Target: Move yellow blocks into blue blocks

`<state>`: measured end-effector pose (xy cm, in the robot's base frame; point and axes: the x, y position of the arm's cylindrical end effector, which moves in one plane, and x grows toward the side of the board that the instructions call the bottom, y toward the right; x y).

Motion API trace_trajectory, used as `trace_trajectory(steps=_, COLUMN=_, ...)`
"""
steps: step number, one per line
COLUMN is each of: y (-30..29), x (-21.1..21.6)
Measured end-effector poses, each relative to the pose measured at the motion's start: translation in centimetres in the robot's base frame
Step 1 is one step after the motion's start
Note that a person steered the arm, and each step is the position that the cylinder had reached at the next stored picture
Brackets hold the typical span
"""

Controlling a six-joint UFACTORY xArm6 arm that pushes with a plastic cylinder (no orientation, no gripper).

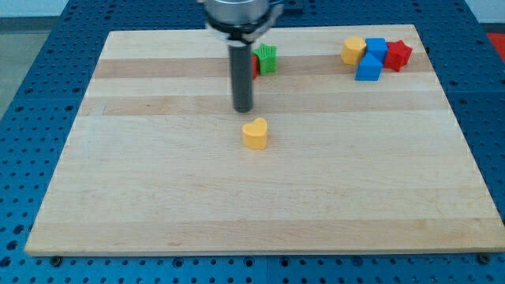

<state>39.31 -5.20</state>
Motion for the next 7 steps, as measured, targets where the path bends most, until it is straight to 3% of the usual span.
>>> trace_trajectory(steps=1, y=-4.7, x=1.9)
trace_trajectory(steps=2, y=-6.0, x=9.1)
trace_trajectory(steps=3, y=-2.0, x=11.5)
trace_trajectory(steps=6, y=2.8, x=8.9)
trace_trajectory(steps=7, y=7.2, x=3.6)
